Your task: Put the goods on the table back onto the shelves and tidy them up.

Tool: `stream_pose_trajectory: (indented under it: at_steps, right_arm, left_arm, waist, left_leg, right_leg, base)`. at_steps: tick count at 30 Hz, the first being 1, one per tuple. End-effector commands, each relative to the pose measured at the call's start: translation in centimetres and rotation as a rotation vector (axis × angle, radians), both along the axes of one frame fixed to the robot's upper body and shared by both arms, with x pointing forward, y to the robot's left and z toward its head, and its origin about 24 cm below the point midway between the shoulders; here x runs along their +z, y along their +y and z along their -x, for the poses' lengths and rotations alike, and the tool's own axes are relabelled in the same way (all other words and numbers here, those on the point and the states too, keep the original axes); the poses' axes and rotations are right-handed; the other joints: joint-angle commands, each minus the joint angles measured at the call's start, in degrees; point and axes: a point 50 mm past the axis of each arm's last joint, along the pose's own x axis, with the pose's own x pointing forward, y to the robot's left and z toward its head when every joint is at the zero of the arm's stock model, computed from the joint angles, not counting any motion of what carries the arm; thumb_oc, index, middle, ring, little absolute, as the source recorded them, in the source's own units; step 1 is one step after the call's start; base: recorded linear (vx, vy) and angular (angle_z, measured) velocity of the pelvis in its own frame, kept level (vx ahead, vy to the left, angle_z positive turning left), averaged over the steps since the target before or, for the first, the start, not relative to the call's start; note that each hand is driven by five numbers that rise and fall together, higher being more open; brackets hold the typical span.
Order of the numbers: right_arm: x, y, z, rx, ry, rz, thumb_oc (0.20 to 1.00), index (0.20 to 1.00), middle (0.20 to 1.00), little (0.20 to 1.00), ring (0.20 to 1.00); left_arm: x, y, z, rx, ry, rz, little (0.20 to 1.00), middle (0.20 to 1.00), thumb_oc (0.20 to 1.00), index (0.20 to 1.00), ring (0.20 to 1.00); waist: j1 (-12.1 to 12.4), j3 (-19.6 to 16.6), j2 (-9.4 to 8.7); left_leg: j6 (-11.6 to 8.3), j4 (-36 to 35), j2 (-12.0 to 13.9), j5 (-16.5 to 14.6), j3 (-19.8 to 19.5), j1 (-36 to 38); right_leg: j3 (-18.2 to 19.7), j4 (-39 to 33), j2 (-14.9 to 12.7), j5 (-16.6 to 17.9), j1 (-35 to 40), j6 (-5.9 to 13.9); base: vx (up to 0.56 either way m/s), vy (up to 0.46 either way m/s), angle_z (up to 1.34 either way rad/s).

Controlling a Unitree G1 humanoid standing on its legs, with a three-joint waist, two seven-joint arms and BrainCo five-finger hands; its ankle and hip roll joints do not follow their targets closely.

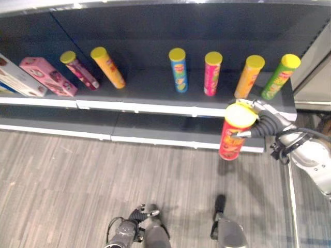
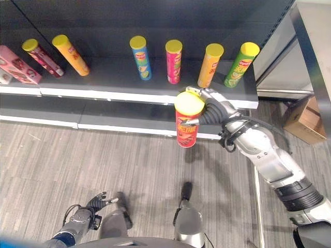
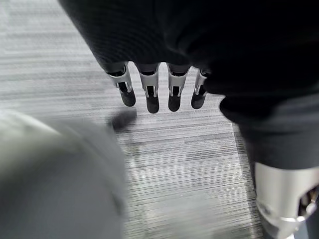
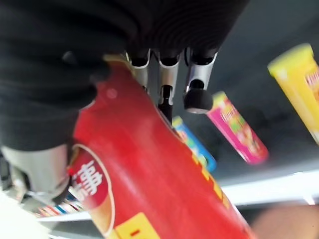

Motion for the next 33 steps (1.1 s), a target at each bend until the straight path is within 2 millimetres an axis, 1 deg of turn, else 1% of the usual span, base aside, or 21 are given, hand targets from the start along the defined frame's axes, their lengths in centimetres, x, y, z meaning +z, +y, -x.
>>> stream_pose_trajectory:
  at_steps: [1,3,4,5,6,7,8,9,10,11,12,14,16,18,19,20,21,22,27,28,33]
  right_arm:
    - [4.0,1.8,1.4,0.096,-0.213,-0.007,0.2,0.2,0.2,0.2,0.2]
    - [3.9,1.5,1.1,0.066,-0.217,-0.007,0.2,0.2,0.2,0.2,0.2]
    - [3.8,1.5,1.1,0.066,-0.217,-0.007,0.2,0.2,0.2,0.2,0.2]
    - [4.2,2.0,1.0,0.072,-0.237,-0.01,0.2,0.2,0.2,0.2,0.2]
    - [4.3,2.3,0.8,0.079,-0.244,-0.006,0.2,0.2,0.2,0.2,0.2]
    - [4.5,2.4,0.7,0.078,-0.25,-0.006,0.2,0.2,0.2,0.2,0.2]
    - [4.6,2.5,0.6,0.078,-0.259,-0.007,0.2,0.2,0.2,0.2,0.2]
    - [4.6,2.5,0.6,0.078,-0.26,-0.007,0.2,0.2,0.2,0.2,0.2]
    - [4.7,2.7,0.4,0.08,-0.26,-0.008,0.2,0.2,0.2,0.2,0.2]
    - [4.8,2.7,0.3,0.078,-0.265,-0.016,0.2,0.2,0.2,0.2,0.2]
    - [4.7,2.6,0.3,0.072,-0.263,-0.018,0.2,0.2,0.2,0.2,0.2]
    - [4.9,2.7,0.3,0.075,-0.269,-0.037,0.2,0.2,0.2,0.2,0.2]
    - [5.1,3.1,0.3,0.095,-0.276,-0.06,0.2,0.2,0.2,0.2,0.2]
    - [5.1,3.3,0.3,0.103,-0.276,-0.075,0.2,0.2,0.2,0.2,0.2]
    - [5.2,3.3,0.3,0.103,-0.276,-0.075,0.2,0.2,0.2,0.2,0.2]
    - [5.1,3.1,0.2,0.093,-0.273,-0.07,0.2,0.2,0.2,0.2,0.2]
    - [5.1,3.1,0.2,0.093,-0.273,-0.07,0.2,0.2,0.2,0.2,0.2]
    - [5.2,3.2,0.1,0.089,-0.278,-0.076,0.2,0.2,0.2,0.2,0.2]
    - [5.3,3.7,-0.7,0.083,-0.285,-0.077,0.2,0.2,0.2,0.2,0.2]
    - [5.3,4.0,-1.2,0.073,-0.291,-0.075,0.2,0.2,0.2,0.2,0.2]
    - [5.9,4.9,-2.4,0.045,-0.332,-0.082,0.2,0.2,0.2,0.2,0.2]
  left_arm:
    - [0.5,2.9,1.0,0.023,-0.011,-0.09,1.0,1.0,1.0,1.0,1.0]
    - [0.3,3.0,1.3,0.009,0.008,-0.101,1.0,1.0,1.0,1.0,1.0]
    - [0.4,3.0,1.3,0.009,0.008,-0.101,1.0,1.0,1.0,1.0,1.0]
    - [0.6,3.3,1.0,-0.008,0.005,-0.121,1.0,1.0,1.0,1.0,1.0]
    - [0.8,3.5,0.8,-0.012,-0.003,-0.128,1.0,1.0,1.0,1.0,1.0]
    - [1.0,3.6,0.4,-0.013,-0.019,-0.13,1.0,1.0,1.0,1.0,1.0]
    - [1.2,3.6,0.1,-0.016,-0.032,-0.132,1.0,1.0,1.0,1.0,1.0]
    - [1.2,3.6,0.1,-0.016,-0.032,-0.132,1.0,1.0,1.0,1.0,1.0]
    - [1.3,3.7,-0.1,-0.024,-0.039,-0.134,1.0,1.0,1.0,1.0,1.0]
    - [1.6,4.0,-0.3,-0.031,-0.045,-0.145,1.0,1.0,1.0,1.0,1.0]
    - [1.7,4.1,-0.4,-0.03,-0.044,-0.151,1.0,1.0,1.0,1.0,1.0]
    - [1.8,4.3,-0.6,-0.027,-0.046,-0.156,1.0,1.0,1.0,1.0,1.0]
    - [1.8,4.4,-0.6,-0.018,-0.044,-0.159,1.0,1.0,1.0,1.0,1.0]
    - [1.7,4.0,-0.8,-0.011,-0.044,-0.143,1.0,1.0,1.0,1.0,1.0]
    - [1.7,4.0,-0.8,-0.011,-0.044,-0.143,1.0,1.0,1.0,1.0,1.0]
    - [1.5,3.5,-0.7,-0.01,-0.042,-0.124,1.0,1.0,1.0,1.0,1.0]
    - [1.5,3.5,-0.7,-0.01,-0.042,-0.124,1.0,1.0,1.0,1.0,1.0]
    - [1.3,3.1,-0.7,-0.007,-0.036,-0.109,1.0,1.0,1.0,1.0,1.0]
    - [0.9,2.8,-0.2,-0.012,-0.02,-0.105,1.0,1.0,1.0,1.0,1.0]
    - [0.8,2.9,0.1,-0.005,-0.006,-0.112,1.0,1.0,1.0,1.0,1.0]
    - [0.3,2.9,1.1,0.022,0.017,-0.11,1.0,1.0,1.0,1.0,1.0]
  waist:
    - [2.0,-5.1,1.34]
    - [2.1,-5.5,1.78]
    - [2.1,-5.5,1.67]
    - [2.0,-5.6,1.34]
    - [2.1,-5.8,0.92]
    - [2.3,-6.0,0.59]
    - [2.3,-6.2,0.57]
    - [2.3,-6.2,0.49]
    - [2.4,-6.5,0.44]
    - [2.3,-6.6,0.49]
    - [1.9,-6.6,0.53]
    - [1.6,-6.3,0.49]
    - [2.0,-6.2,0.19]
    - [1.9,-6.0,0.51]
    - [1.9,-6.0,0.53]
    - [1.8,-5.5,0.71]
    - [1.8,-5.5,0.72]
    - [1.7,-4.7,0.39]
    - [2.9,-4.1,-0.24]
    - [3.7,-4.1,-0.26]
    - [5.5,-3.8,0.36]
  left_leg:
    - [-3.92,0.3,-3.2,5.2,3.5,3.8]
    - [-3.08,1.9,-5.8,3.6,4.0,3.1]
    - [-3.04,2.0,-5.9,3.5,4.0,3.1]
    - [-1.72,1.4,-8.7,2.5,5.4,3.5]
    - [-0.93,0.3,-10.5,2.2,6.5,4.1]
    - [-0.05,-0.4,-12.3,1.7,7.6,4.6]
    - [0.76,-0.8,-13.7,1.0,7.9,5.0]
    - [0.82,-0.8,-13.8,1.0,8.0,5.0]
    - [0.89,-1.1,-14.9,-0.6,8.0,6.0]
    - [2.11,-1.3,-16.3,-1.9,9.2,6.6]
    - [2.6,-1.3,-16.9,-2.4,8.9,6.6]
    - [3.17,-1.3,-17.2,-2.7,9.3,6.6]
    - [3.33,-1.3,-17.5,-3.2,9.7,6.3]
    - [3.29,-1.3,-17.3,-3.6,9.3,6.0]
    - [3.28,-1.3,-17.3,-3.6,9.3,6.0]
    - [3.37,-1.3,-17.8,-3.7,8.7,5.9]
    - [3.36,-1.3,-17.8,-3.7,8.7,5.9]
    - [3.9,-1.3,-18.2,-2.7,8.8,5.3]
    - [3.74,-1.3,-19.0,-2.7,7.6,5.2]
    - [3.46,-1.3,-18.8,-2.5,7.3,5.1]
    - [2.64,-1.3,-18.0,-1.8,6.5,4.0]
  right_leg:
    - [5.1,5.4,-5.0,-6.1,0.9,6.31]
    - [5.3,5.3,-7.2,-5.1,3.6,7.03]
    - [5.4,5.3,-7.3,-5.1,3.6,7.09]
    - [6.2,6.8,-9.5,-1.9,2.6,7.62]
    - [6.8,7.2,-10.7,-0.2,1.8,8.18]
    - [6.8,7.3,-11.9,2.7,1.3,8.85]
    - [6.4,7.7,-12.7,4.9,0.7,9.04]
    - [6.5,7.7,-12.8,4.9,0.6,9.08]
    - [6.4,8.2,-13.4,6.6,0.7,9.66]
    - [5.1,9.4,-13.9,8.3,-0.1,9.69]
    - [6.0,10.7,-13.0,7.9,-0.7,9.37]
    - [7.8,11.4,-9.8,5.6,-2.0,8.88]
    - [7.0,10.5,-7.4,4.2,-2.7,8.58]
    - [6.1,9.1,-4.6,1.2,-3.9,7.76]
    - [6.1,9.1,-4.6,1.2,-3.9,7.74]
    - [7.0,7.4,-2.5,0.2,-5.1,7.65]
    - [6.9,7.4,-2.5,0.2,-5.1,7.65]
    - [7.7,5.6,-1.0,1.6,-7.0,7.04]
    - [7.3,2.9,-0.8,2.8,-6.1,7.14]
    - [6.1,2.0,-0.7,3.0,-5.5,7.18]
    - [3.4,0.9,-1.1,3.3,-4.7,7.1]
  base:
    - [0.52,0.556,0.04]
    - [0.48,0.47,-0.19]
    - [0.35,0.365,-0.13]
    - [0.3,0.383,0.08]
    - [0.39,0.515,0.23]
    - [0.25,0.361,-0.08]
    - [0.16,0.238,-0.3]
    - [0.22,0.237,-0.34]
    - [0.25,0.316,-0.15]
    - [0.29,0.377,-0.06]
    - [0.17,0.316,-0.06]
    - [0.09,0.183,0.0]
    - [0.05,0.086,-0.31]
    - [0.06,0.033,-0.15]
    - [0.06,0.031,-0.05]
    - [0.04,0.018,-0.03]
    - [0.0,0.004,0.31]
    - [-0.04,-0.015,0.27]
    - [0.03,-0.042,0.15]
    - [0.06,-0.093,0.15]
    - [0.07,-0.098,0.22]
